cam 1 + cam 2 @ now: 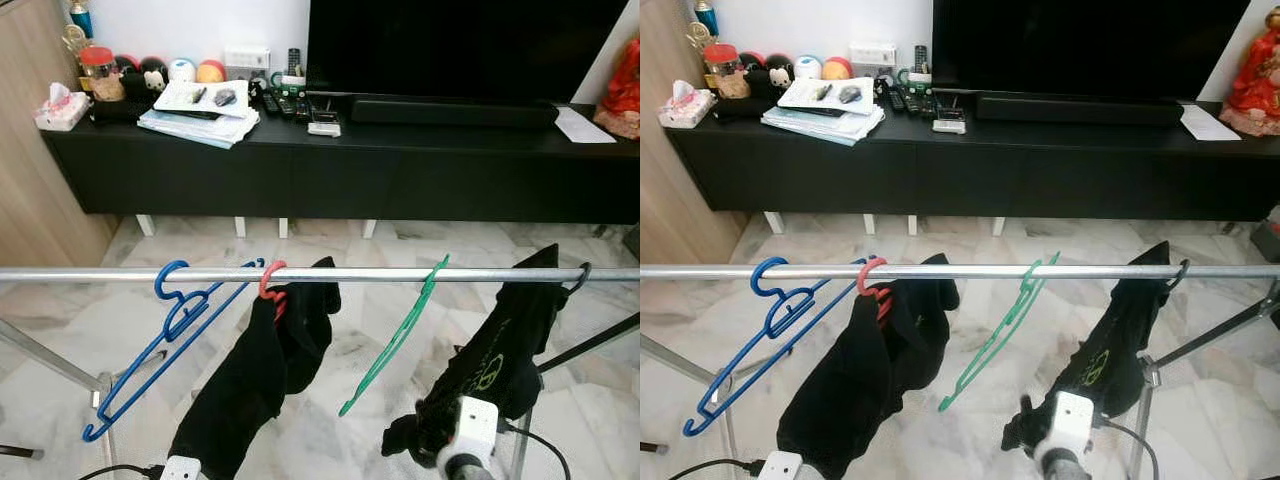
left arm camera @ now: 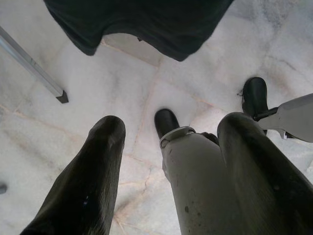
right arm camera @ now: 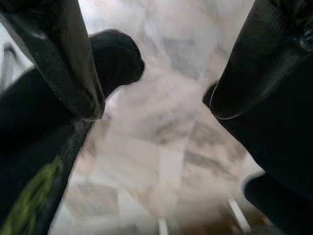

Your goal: Hang hanger

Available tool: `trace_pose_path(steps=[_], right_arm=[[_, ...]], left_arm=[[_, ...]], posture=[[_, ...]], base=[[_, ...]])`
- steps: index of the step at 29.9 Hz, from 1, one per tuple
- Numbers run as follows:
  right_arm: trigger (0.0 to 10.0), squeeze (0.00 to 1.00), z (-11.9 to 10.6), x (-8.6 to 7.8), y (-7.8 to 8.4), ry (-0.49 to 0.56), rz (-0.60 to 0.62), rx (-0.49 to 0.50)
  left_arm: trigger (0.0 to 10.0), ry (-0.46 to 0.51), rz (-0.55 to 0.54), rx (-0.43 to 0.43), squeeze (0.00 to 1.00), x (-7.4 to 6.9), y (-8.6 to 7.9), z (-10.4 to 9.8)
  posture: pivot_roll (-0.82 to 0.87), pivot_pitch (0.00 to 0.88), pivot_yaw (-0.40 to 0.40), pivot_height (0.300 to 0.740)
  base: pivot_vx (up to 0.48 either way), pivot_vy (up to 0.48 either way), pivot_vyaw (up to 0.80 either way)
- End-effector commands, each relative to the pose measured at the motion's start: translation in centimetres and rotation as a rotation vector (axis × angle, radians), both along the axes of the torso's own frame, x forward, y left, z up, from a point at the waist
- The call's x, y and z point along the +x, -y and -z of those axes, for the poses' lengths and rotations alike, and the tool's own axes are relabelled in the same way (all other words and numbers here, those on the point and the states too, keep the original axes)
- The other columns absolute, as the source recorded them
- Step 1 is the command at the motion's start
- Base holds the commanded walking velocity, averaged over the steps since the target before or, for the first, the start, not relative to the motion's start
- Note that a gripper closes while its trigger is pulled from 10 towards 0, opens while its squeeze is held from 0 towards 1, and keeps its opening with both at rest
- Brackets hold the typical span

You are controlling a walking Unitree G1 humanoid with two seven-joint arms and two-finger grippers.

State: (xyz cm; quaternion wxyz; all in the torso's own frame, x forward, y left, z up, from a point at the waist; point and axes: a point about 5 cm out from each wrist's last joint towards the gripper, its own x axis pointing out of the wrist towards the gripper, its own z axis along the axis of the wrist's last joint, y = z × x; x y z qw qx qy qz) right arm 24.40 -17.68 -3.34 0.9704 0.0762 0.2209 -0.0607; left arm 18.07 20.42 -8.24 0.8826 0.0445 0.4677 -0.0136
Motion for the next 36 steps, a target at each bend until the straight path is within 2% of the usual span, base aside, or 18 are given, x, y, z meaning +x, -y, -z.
trace_pose_path(steps=[1, 4, 9, 15, 21, 23, 25, 26, 27, 29, 32, 34, 36], right_arm=[[10.0, 0.0, 0.3, -0.9, 0.3, 0.006, 0.01, -0.015], [10.0, 0.0, 0.1, -1.4, 0.6, 0.052, 0.02, -0.014], [10.0, 0.0, -1.9, -1.7, 1.7, 0.179, 0.104, -0.056], [10.0, 0.0, -3.3, -2.0, 1.9, 0.236, 0.147, -0.084], [10.0, 0.0, -5.2, -2.4, 2.9, 0.305, 0.208, -0.11], [10.0, 0.0, -6.1, -1.8, 4.1, 0.317, 0.256, -0.14], [10.0, 0.0, -6.4, -1.4, 4.5, 0.322, 0.271, -0.15], [10.0, 0.0, -7.4, -0.1, 6.1, 0.326, 0.329, -0.186], [10.0, 0.0, -7.4, -0.1, 6.1, 0.326, 0.329, -0.186], [10.0, 0.0, -8.0, 1.5, 7.4, 0.306, 0.356, -0.21], [10.0, 0.0, -8.3, 2.6, 8.1, 0.283, 0.364, -0.224], [10.0, 0.0, -8.9, 4.1, 8.4, 0.281, 0.361, -0.223], [10.0, 0.0, -9.3, 4.9, 8.5, 0.274, 0.359, -0.226]], left_arm=[[10.0, -0.045, 0.031, 0.013, 0.0, -1.1, 0.1, 0.5], [10.0, -0.045, 0.035, 0.013, 0.0, -1.1, 0.1, 0.6], [10.0, -0.048, 0.047, 0.017, 0.0, -1.2, 0.1, 0.6], [10.0, -0.055, 0.054, 0.025, 0.0, -1.5, -0.2, 0.7], [10.0, -0.064, 0.064, 0.031, 0.0, -1.7, -0.3, 0.7], [10.0, -0.067, 0.067, 0.035, 0.0, -1.8, -0.3, 0.7], [10.0, -0.067, 0.068, 0.036, 0.0, -1.8, -0.3, 0.7], [10.0, -0.068, 0.07, 0.038, 0.0, -1.8, -0.4, 0.8], [10.0, -0.068, 0.07, 0.038, 0.0, -1.8, -0.4, 0.8], [10.0, -0.067, 0.071, 0.041, 0.0, -1.8, -0.4, 0.7], [10.0, -0.066, 0.072, 0.044, 0.0, -1.8, -0.5, 0.7], [10.0, -0.065, 0.071, 0.046, 0.0, -1.7, -0.6, 0.7], [10.0, -0.064, 0.07, 0.046, 0.0, -1.7, -0.7, 0.7]], posture=[[-0.09, 0.104, -0.078, 0.74], [-0.09, 0.103, -0.081, 0.74], [-0.09, 0.099, -0.085, 0.74], [-0.09, 0.095, -0.089, 0.74], [-0.1, 0.093, -0.083, 0.74], [-0.1, 0.091, -0.08, 0.74], [-0.1, 0.089, -0.078, 0.74], [-0.1, 0.087, -0.076, 0.74], [-0.1, 0.087, -0.076, 0.74], [-0.1, 0.081, -0.069, 0.74], [-0.1, 0.08, -0.062, 0.74], [-0.09, 0.081, -0.058, 0.74], [-0.09, 0.082, -0.057, 0.74]], base=[[0.0, 0.0, 0.0], [0.0, 0.0, 0.0], [0.0, 0.0, 0.0], [0.0, 0.0, 0.0], [0.0, 0.0, 0.0], [0.0, 0.0, 0.0], [0.0, 0.0, 0.0], [0.0, 0.0, 0.0], [0.0, 0.0, 0.0], [0.0, 0.0, 0.0], [0.0, 0.0, 0.0], [0.0, 0.0, 0.0], [0.0, 0.0, 0.0]])
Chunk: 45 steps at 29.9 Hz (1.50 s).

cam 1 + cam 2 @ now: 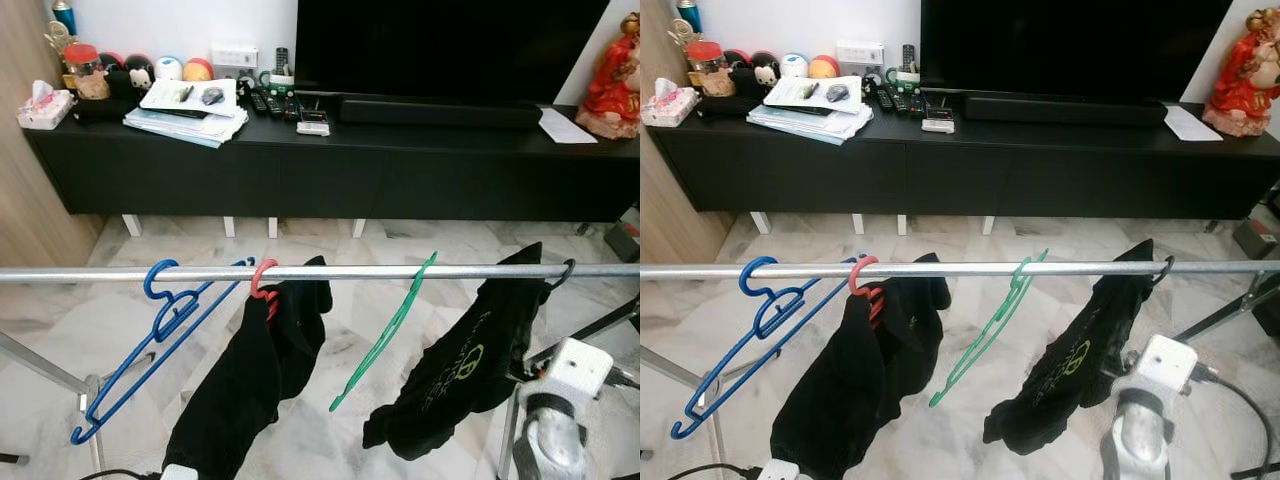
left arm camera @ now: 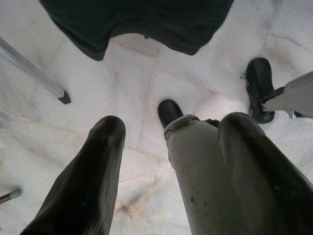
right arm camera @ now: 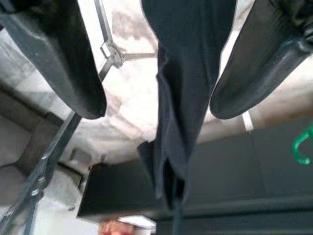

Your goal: Hang hanger

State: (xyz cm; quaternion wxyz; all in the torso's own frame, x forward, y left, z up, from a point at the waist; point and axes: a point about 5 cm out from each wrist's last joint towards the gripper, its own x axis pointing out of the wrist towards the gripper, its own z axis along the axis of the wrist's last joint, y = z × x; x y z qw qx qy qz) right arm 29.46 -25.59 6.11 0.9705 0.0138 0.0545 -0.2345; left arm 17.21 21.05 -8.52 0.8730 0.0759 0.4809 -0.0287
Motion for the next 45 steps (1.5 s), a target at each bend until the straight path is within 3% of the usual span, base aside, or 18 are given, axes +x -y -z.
trace_pose_path(steps=[1, 5, 11, 21, 26, 31, 40, 45], right_arm=[[10.0, 0.0, -0.2, 0.5, 0.5, -0.022, 0.014, -0.003], [10.0, 0.0, -0.7, 2.3, 0.6, -0.055, 0.025, 0.042], [10.0, 0.0, -1.3, 3.0, -0.1, -0.003, -0.003, 0.052], [10.0, 0.0, -0.4, 0.6, -2.3, 0.117, -0.08, -0.012], [10.0, 0.0, 0.5, -2.4, -3.9, 0.15, -0.174, -0.001], [10.0, 0.0, 0.6, -2.9, -3.8, 0.135, -0.175, -0.001], [10.0, 0.0, -0.5, -1.6, -4.2, 0.146, -0.194, 0.006], [10.0, 0.0, -0.5, -1.7, -4.4, 0.135, -0.194, 0.014]], left_arm=[[10.0, -0.031, 0.011, 0.007, 0.0, -0.9, -0.1, 0.4], [10.0, -0.029, 0.001, 0.012, 0.0, -0.7, -0.1, 0.3], [10.0, -0.012, -0.028, 0.003, 0.0, -0.6, -0.1, 0.3], [10.0, -0.002, -0.034, -0.003, 0.0, -0.9, -0.5, 0.3], [10.0, 0.011, -0.041, -0.01, 0.0, -0.8, -0.6, 0.2], [10.0, 0.015, 0.0, 0.015, 0.0, -0.6, -0.6, 0.1], [10.0, 0.014, -0.008, 0.009, 0.0, -0.6, -0.1, 0.2], [10.0, 0.006, -0.023, 0.011, 0.0, -0.9, -0.1, 0.3]], posture=[[-0.09, 0.082, -0.054, 0.74], [-0.07, 0.088, -0.049, 0.74], [-0.07, 0.098, -0.051, 0.74], [-0.07, 0.105, -0.056, 0.74], [-0.08, 0.103, -0.054, 0.74], [-0.09, 0.095, -0.053, 0.74], [-0.08, 0.076, -0.062, 0.74], [-0.07, 0.075, -0.063, 0.74]], base=[[0.0, 0.0, 0.0], [0.0, 0.0, 0.0], [0.0, 0.0, 0.0], [0.0, 0.0, 0.0], [0.0, 0.0, 0.0], [0.0, 0.0, 0.0], [0.0, -0.48, 0.0], [0.0, 0.0, 0.0]])
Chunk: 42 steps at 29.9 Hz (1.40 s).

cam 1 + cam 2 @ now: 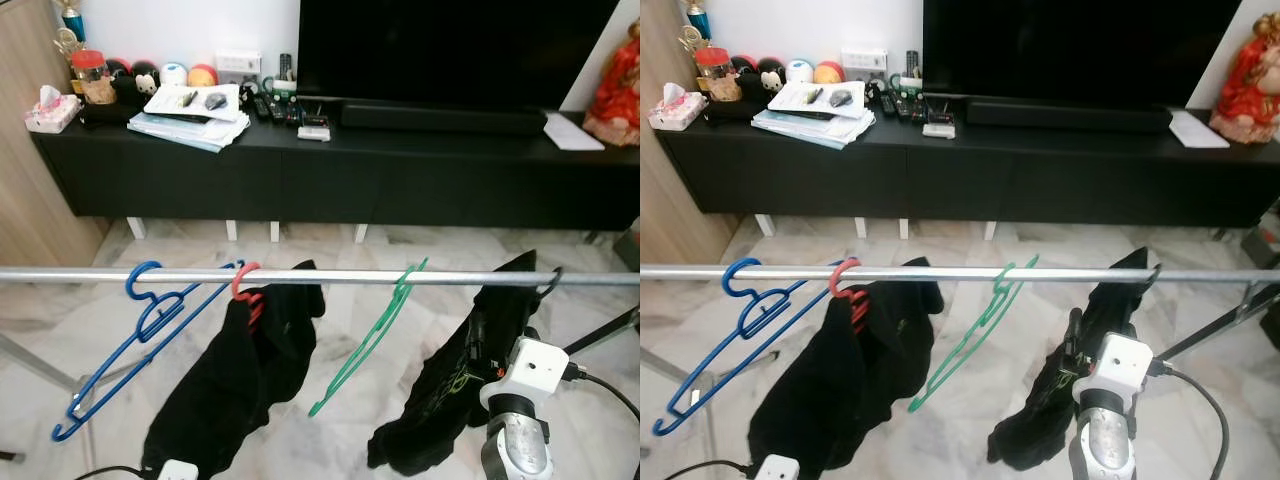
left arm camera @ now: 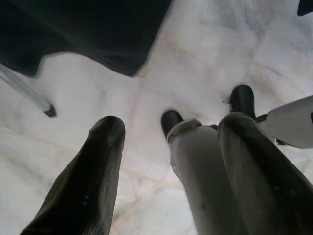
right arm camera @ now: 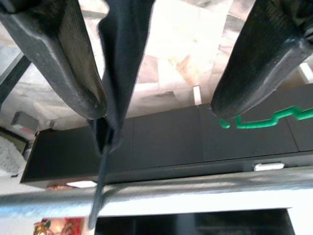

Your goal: Hang hanger

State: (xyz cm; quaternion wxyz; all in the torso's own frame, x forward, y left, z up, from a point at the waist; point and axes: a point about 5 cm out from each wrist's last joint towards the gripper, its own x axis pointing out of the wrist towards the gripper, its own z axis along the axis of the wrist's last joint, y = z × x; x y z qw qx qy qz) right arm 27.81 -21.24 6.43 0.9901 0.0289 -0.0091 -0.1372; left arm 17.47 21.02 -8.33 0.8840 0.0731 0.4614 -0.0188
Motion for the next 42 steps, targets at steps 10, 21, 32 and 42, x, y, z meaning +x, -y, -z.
trace_pose_path(steps=[10, 21, 32, 42], right_arm=[[10.0, 0.0, 0.0, -0.2, 0.1, -0.014, 0.041, 0.02], [10.0, 0.0, 0.0, -0.1, 0.2, -0.02, 0.05, 0.026], [10.0, 0.0, 0.0, 0.7, 0.0, -0.038, 0.015, 0.045], [10.0, 0.0, -1.5, 2.9, 0.9, -0.009, 0.074, 0.036]], left_arm=[[10.0, -0.036, -0.002, 0.006, 0.0, -1.2, -0.5, 0.4], [10.0, -0.034, -0.001, 0.004, 0.0, -1.1, -0.4, 0.4], [10.0, -0.04, 0.004, 0.006, 0.0, -1.1, -0.1, 0.5], [10.0, -0.033, 0.001, 0.002, 0.0, -0.9, -0.1, 0.4]], posture=[[-0.07, 0.089, -0.062, 0.74], [-0.07, 0.096, -0.066, 0.74], [-0.07, 0.1, -0.064, 0.74], [-0.06, 0.098, -0.061, 0.74]], base=[[0.0, 0.0, 0.0], [0.0, -0.218, 0.0], [0.0, 0.0, 0.0], [0.0, 0.0, 0.0]])
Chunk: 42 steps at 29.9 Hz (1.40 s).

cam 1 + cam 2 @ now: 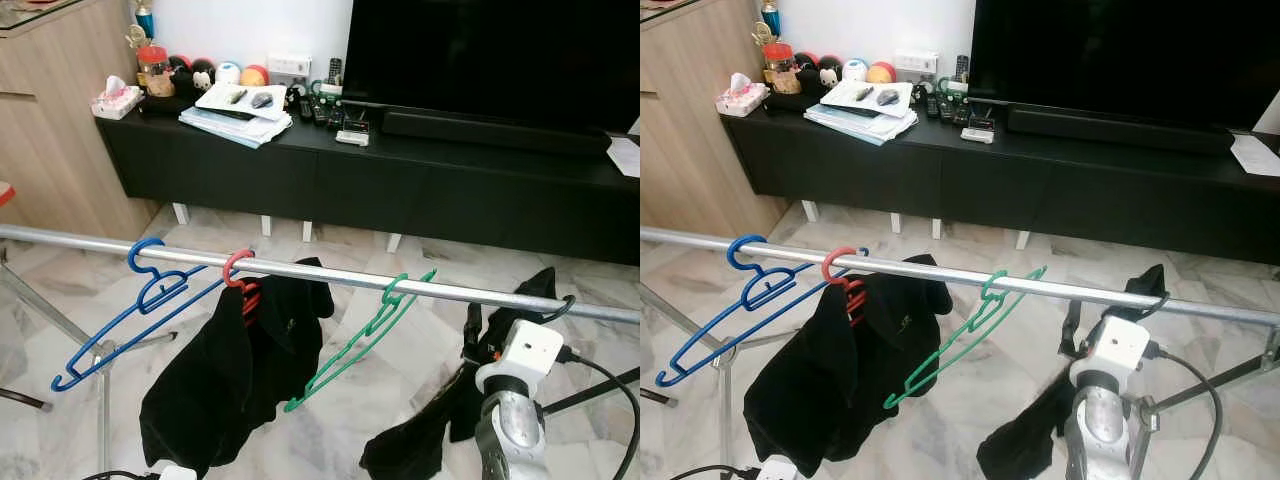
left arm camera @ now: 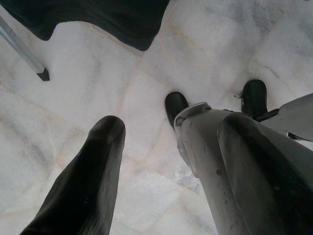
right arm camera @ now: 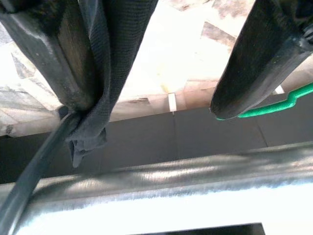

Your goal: Hang hanger

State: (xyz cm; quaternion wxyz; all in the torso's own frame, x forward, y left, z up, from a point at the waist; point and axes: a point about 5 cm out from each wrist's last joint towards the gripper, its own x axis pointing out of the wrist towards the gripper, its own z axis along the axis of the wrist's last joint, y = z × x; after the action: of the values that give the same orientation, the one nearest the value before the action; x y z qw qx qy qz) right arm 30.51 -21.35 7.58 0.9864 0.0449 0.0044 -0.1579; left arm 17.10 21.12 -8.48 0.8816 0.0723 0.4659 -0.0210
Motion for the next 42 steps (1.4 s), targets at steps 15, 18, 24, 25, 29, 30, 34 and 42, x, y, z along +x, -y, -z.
trace_pose_path(steps=[15, 18, 24, 25, 29, 30, 34, 42], right_arm=[[10.0, 0.0, 0.2, -1.1, 1.2, 0.001, 0.125, -0.002], [10.0, 0.0, 0.5, -1.6, 1.1, -0.005, 0.133, 0.002], [10.0, 0.0, -0.3, -2.2, 1.5, 0.041, 0.184, -0.004], [10.0, 0.0, -0.6, -2.3, 1.7, 0.058, 0.205, -0.007], [10.0, 0.0, -1.5, -2.4, 2.5, 0.085, 0.27, -0.014], [10.0, 0.0, -1.5, -2.4, 2.6, 0.085, 0.276, -0.014], [10.0, 0.0, -1.4, -2.0, 2.6, 0.056, 0.269, -0.001], [0.0, 0.0, -0.7, -1.7, 2.6, 0.003, 0.269, 0.024]], left_arm=[[10.0, -0.036, 0.008, -0.009, 0.0, -0.9, 0.1, 0.4], [10.0, -0.036, 0.009, -0.012, 0.0, -1.0, 0.2, 0.5], [10.0, -0.039, 0.012, -0.013, 0.0, -1.0, 0.3, 0.5], [10.0, -0.04, 0.013, -0.014, 0.0, -1.0, 0.4, 0.5], [10.0, -0.042, 0.016, -0.013, 0.0, -1.0, 0.4, 0.5], [10.0, -0.042, 0.016, -0.013, 0.0, -1.0, 0.4, 0.5], [10.0, -0.042, 0.018, -0.015, 0.0, -1.1, 0.7, 0.6], [10.0, -0.047, 0.019, -0.014, 0.0, -1.3, 0.9, 0.7]], posture=[[-0.06, 0.105, -0.064, 0.74], [-0.06, 0.105, -0.064, 0.74], [-0.06, 0.107, -0.064, 0.74], [-0.06, 0.107, -0.064, 0.74], [-0.06, 0.107, -0.063, 0.74], [-0.06, 0.107, -0.064, 0.74], [-0.06, 0.107, -0.065, 0.74], [-0.06, 0.11, -0.064, 0.74]], base=[[0.0, 0.0, 0.0], [0.0, 0.0, 0.0], [0.0, 0.0, 0.0], [0.0, 0.0, 0.0], [0.0, 0.0, 0.0], [0.0, 0.0, 0.0], [0.0, 0.0, 0.0], [0.0, 0.0, 0.0]])
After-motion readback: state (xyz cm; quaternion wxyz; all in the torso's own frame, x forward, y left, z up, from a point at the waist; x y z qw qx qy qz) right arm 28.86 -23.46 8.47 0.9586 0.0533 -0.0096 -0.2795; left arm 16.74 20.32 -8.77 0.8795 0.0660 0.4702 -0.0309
